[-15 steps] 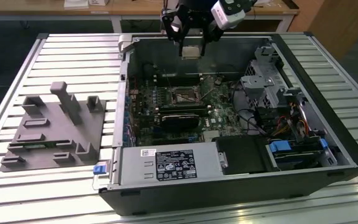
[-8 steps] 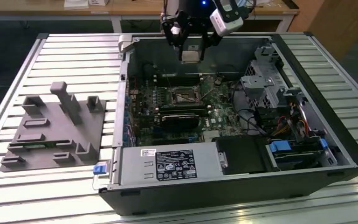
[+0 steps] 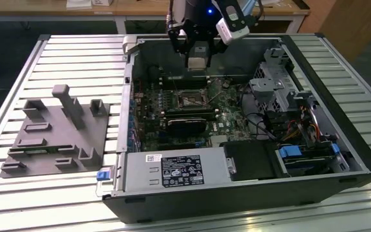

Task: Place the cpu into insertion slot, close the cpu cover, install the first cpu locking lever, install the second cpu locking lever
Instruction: 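Place the cpu into insertion slot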

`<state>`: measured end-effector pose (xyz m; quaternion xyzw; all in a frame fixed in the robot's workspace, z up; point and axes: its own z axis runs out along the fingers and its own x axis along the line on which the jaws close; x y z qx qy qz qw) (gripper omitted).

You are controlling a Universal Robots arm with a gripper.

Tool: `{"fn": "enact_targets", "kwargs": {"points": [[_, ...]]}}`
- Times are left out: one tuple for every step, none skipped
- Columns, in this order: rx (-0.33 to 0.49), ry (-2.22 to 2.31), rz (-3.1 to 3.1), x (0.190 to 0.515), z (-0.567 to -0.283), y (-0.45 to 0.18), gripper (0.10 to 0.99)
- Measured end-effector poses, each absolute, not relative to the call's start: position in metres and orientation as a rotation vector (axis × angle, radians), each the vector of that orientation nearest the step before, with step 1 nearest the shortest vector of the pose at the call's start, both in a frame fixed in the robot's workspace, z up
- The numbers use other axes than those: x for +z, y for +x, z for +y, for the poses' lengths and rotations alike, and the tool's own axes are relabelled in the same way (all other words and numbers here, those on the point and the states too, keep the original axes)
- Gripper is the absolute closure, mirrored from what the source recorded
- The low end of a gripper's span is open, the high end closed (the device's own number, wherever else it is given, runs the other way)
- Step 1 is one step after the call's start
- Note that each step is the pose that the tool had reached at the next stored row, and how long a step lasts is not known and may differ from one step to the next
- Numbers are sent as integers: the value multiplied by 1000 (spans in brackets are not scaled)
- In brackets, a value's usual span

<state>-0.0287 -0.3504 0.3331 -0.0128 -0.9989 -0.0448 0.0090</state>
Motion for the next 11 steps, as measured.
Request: {"fn": "enact_targets", "kwargs": {"points": [[-140, -40, -3120, 331, -350, -29, 549], [-140, -40, -3120, 329, -350, -29, 549], [-139, -40, -3120, 328, -350, -29, 549], [-139, -40, -3120, 326, -350, -29, 549], [-139, -40, -3120, 324, -350, -29, 549], [-138, -40, -3120, 323, -350, -29, 549], [-138, -40, -3120, 322, -350, -29, 549], [-138, -40, -3120, 320, -350, -29, 549], [-137, -40, -3120, 319, -350, -29, 549], [-137, -40, -3120, 318, -350, -29, 549], [-136, -40, -3120, 317, -350, -29, 549]]}}
